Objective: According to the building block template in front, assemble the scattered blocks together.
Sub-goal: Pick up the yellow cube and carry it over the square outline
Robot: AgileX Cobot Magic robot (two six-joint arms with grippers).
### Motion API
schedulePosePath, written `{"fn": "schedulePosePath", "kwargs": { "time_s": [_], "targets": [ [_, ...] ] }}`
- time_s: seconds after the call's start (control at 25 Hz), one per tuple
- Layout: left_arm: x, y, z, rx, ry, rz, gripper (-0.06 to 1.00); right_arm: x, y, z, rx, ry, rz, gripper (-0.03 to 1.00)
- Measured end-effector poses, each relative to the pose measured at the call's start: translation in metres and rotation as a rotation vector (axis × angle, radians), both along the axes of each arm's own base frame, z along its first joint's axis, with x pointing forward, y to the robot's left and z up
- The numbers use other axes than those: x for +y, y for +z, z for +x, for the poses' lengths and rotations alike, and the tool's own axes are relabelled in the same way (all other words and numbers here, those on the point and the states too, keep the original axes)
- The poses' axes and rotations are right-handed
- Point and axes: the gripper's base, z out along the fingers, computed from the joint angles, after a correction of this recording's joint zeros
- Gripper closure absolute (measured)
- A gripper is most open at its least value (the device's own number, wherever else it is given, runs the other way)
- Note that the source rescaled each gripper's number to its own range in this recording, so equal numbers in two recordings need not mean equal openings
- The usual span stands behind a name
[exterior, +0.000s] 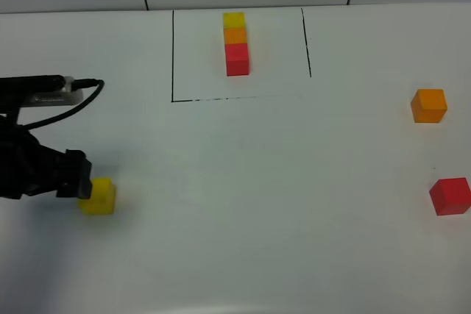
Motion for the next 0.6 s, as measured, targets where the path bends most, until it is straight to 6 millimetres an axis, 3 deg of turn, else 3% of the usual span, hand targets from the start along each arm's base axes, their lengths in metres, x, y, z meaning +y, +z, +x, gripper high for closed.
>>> {"fn": "schedulePosePath", "kwargs": {
  "time_s": [0.28,0.6],
  "targets": [
    [-0.007,-0.029,0.015,0.038,0.061,0.019,0.07,0.000,0.000,0.000,0.000,0.000,0.000,0.06],
    [-0.008,-0.054,0.026,0.056,0.094,0.041,0.07,0.000,0.000,0.000,0.000,0.000,0.000,0.08]
  ]
}}
